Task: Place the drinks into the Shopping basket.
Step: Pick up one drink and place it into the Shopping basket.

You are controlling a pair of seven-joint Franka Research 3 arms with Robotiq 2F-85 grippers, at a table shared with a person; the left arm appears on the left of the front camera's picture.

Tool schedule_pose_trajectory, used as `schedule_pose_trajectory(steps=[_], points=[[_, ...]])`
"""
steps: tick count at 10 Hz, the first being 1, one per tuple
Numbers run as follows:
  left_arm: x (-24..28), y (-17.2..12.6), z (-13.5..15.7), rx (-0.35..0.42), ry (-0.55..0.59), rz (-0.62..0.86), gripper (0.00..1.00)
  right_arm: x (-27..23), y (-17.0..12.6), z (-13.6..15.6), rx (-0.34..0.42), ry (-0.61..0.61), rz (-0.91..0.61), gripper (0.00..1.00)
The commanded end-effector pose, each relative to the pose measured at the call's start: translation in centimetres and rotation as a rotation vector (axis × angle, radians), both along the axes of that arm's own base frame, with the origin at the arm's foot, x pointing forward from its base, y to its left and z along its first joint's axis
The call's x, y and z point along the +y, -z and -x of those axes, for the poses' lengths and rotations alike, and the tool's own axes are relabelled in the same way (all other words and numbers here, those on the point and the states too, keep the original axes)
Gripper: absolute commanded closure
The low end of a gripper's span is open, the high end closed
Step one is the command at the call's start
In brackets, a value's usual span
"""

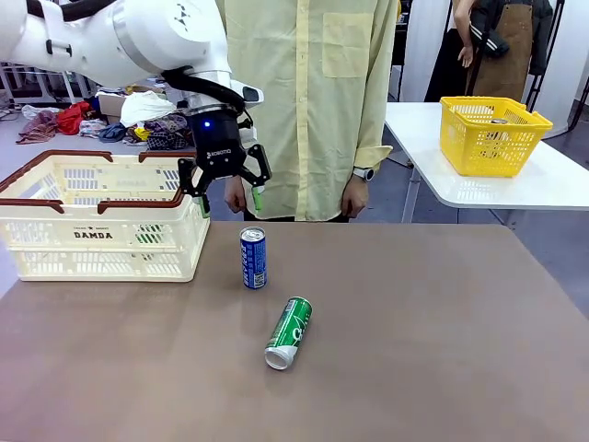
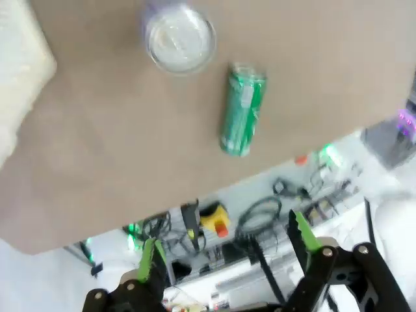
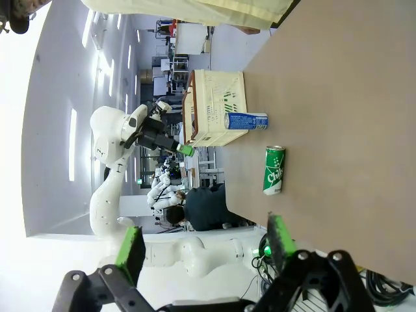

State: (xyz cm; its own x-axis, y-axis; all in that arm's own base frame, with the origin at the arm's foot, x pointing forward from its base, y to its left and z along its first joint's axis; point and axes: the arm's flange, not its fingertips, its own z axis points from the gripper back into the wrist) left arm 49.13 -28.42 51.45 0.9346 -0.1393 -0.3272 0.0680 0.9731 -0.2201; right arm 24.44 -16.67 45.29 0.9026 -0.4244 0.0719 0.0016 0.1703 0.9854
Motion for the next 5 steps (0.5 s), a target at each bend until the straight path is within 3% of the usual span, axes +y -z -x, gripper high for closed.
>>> schedule_pose_trajectory(steps=[1, 2, 3, 5], points=[[-2.0, 2.1, 1.3, -0.267, -0.103, -0.125, 0.0, 0.0, -0.6, -0.2, 0.003, 0.01, -0.028, 0.0], [-2.8, 3.7, 0.5, -0.388, -0.125, -0.167, 0.0, 0.0, -0.6, -0.2, 0.003, 0.01, -0.028, 0.0], [-3.3, 5.1, -0.1, -0.448, -0.122, -0.17, 0.0, 0.0, -0.6, -0.2, 0.003, 0.01, -0.028, 0.0], [-3.4, 7.0, -0.8, -0.489, -0.138, -0.182, 0.0, 0.0, -0.6, -0.2, 0.003, 0.01, -0.028, 0.0]])
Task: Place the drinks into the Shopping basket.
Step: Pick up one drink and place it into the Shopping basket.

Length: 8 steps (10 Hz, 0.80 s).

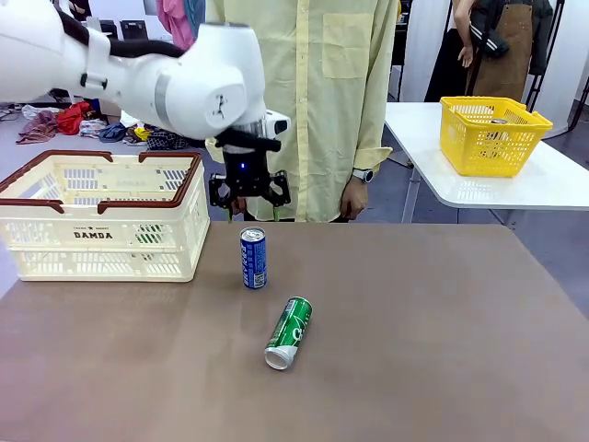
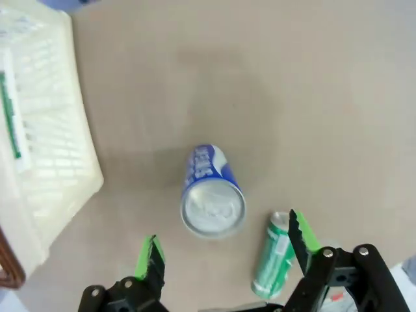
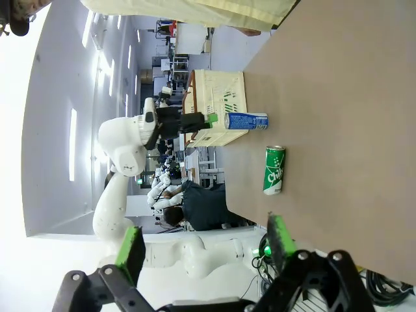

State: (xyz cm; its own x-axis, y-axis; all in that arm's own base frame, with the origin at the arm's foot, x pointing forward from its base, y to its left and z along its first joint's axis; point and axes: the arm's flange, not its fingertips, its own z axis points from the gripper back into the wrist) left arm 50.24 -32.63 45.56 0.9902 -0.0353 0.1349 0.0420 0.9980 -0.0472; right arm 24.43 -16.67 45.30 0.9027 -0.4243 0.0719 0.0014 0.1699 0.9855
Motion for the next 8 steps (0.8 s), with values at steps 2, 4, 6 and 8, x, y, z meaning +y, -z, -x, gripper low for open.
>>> schedule_pose_trajectory(steps=[2, 4, 6, 8], points=[[1.0, 2.6, -0.3, 0.013, -0.065, -0.031, 0.0, 0.0, -0.6, -0.2, 0.003, 0.011, -0.027, 0.0], [1.0, 4.4, -1.1, 0.012, -0.048, -0.016, 0.0, 0.0, -0.6, -0.2, 0.003, 0.011, -0.027, 0.0], [0.6, 5.9, -1.8, 0.071, -0.035, -0.007, 0.0, 0.0, -0.6, -0.2, 0.003, 0.011, -0.027, 0.0], [0.1, 7.0, -2.1, 0.092, -0.014, -0.012, 0.0, 0.0, -0.6, -0.2, 0.003, 0.011, -0.027, 0.0]])
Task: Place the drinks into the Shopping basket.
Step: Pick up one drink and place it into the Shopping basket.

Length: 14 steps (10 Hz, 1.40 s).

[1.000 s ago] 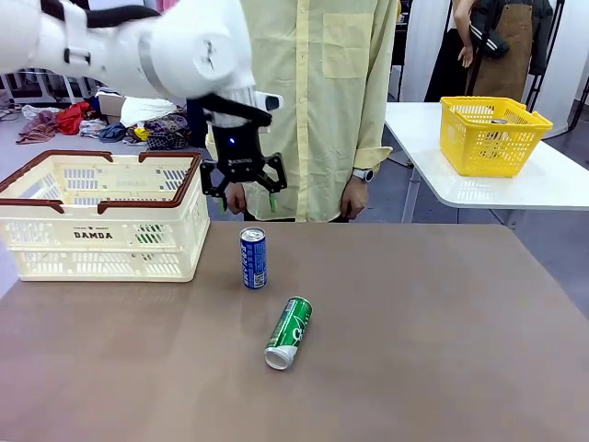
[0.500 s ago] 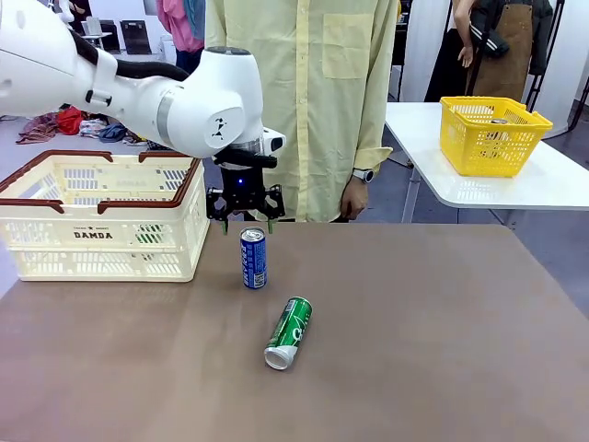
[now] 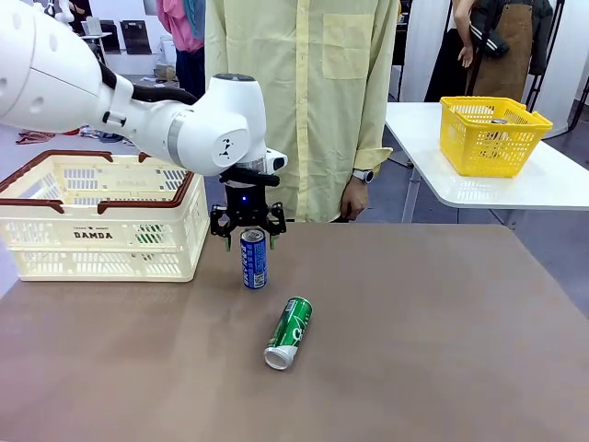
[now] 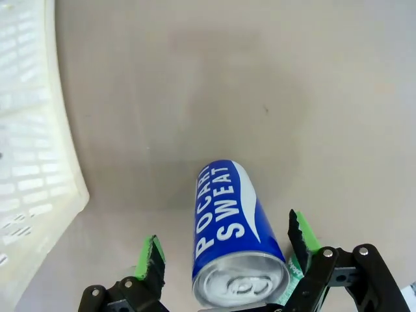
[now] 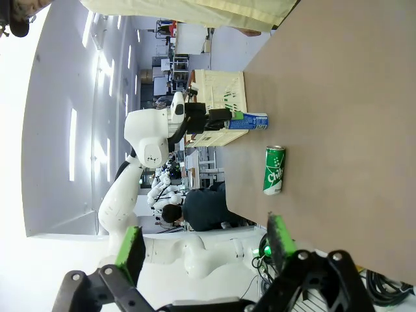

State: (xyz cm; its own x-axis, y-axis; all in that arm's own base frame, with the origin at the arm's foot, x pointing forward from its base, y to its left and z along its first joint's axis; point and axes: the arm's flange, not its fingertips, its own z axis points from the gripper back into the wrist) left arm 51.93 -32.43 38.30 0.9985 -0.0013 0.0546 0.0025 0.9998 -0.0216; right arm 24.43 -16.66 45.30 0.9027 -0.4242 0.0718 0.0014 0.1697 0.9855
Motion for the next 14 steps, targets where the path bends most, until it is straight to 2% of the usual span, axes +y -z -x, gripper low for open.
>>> schedule_pose_trajectory(steps=[1, 6, 7, 8, 9, 14], points=[[-0.23, -0.06, -0.47, 0.016, 0.022, 0.014, 0.0, 0.0, -0.62, -0.22, 0.003, 0.011, -0.027, 0.0], [-0.7, -0.25, -1.02, 0.052, 0.022, 0.044, 0.0, 0.0, -0.62, -0.22, 0.003, 0.011, -0.027, 0.0], [-0.67, -0.27, -0.93, 0.049, 0.01, 0.018, 0.35, 0.0, -0.62, -0.22, 0.003, 0.011, -0.027, 0.0], [-0.61, -0.36, -0.91, 0.052, 0.004, 0.009, 0.93, 0.0, -0.62, -0.22, 0.003, 0.011, -0.027, 0.0], [-0.58, -0.41, -0.89, 0.059, 0.001, -0.005, 1.0, 0.0, -0.62, -0.22, 0.003, 0.011, -0.027, 0.0], [-0.5, -0.68, -0.93, 0.098, -0.005, -0.018, 1.0, 0.0, -0.62, -0.22, 0.003, 0.011, -0.027, 0.0]])
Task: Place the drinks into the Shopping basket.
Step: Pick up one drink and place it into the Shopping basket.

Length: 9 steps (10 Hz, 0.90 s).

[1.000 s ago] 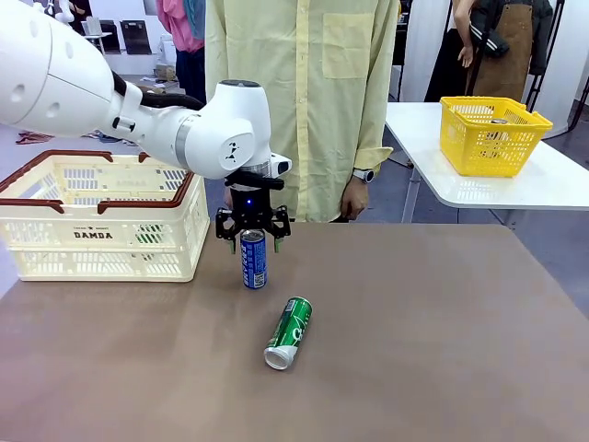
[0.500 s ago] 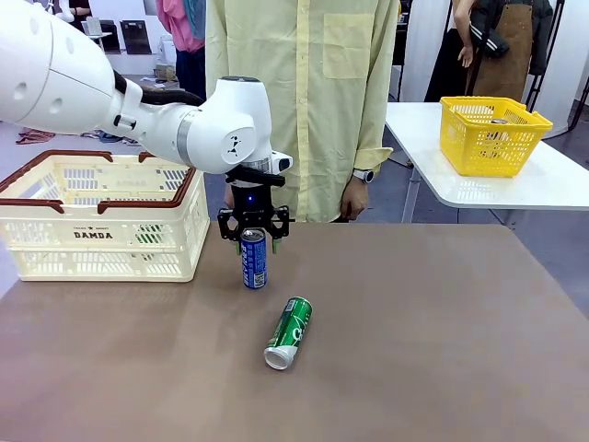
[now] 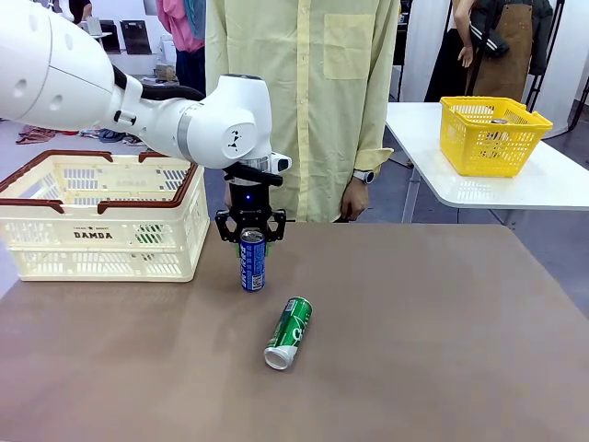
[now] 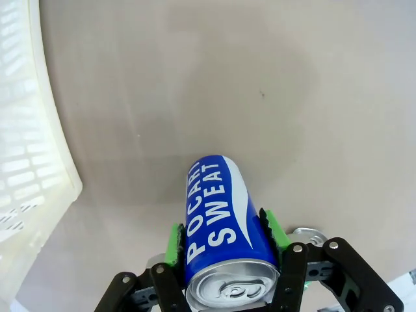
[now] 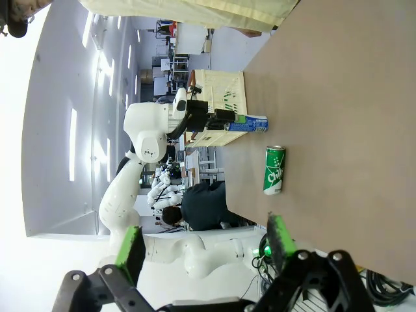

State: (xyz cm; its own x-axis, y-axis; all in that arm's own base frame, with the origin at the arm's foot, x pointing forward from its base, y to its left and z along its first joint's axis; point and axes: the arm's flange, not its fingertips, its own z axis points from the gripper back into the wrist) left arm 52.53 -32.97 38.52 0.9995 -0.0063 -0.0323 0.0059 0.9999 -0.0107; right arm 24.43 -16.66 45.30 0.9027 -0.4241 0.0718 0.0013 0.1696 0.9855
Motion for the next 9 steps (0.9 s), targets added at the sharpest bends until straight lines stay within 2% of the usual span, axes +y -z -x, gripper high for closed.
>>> schedule_pose_trajectory(steps=[1, 2, 3, 7, 9], points=[[0.1, -0.6, -0.4, 0.019, -0.005, 0.001, 1.0, 0.0, -0.6, -0.2, 0.003, 0.011, -0.027, 0.0], [0.3, -1.3, -0.4, 0.018, 0.0, 0.001, 1.0, 0.0, -0.6, -0.2, 0.003, 0.011, -0.027, 0.0], [0.9, -4.1, -0.1, 0.036, 0.024, 0.012, 1.0, 0.0, -0.6, -0.2, 0.003, 0.011, -0.027, 0.0], [2.6, -17.5, 3.0, -0.058, 0.012, 0.047, 1.0, 0.0, -0.6, -0.2, 0.003, 0.011, -0.027, 0.0], [3.6, -21.1, 4.3, -0.106, 0.002, 0.079, 1.0, 0.0, -0.6, -0.2, 0.003, 0.011, -0.027, 0.0]])
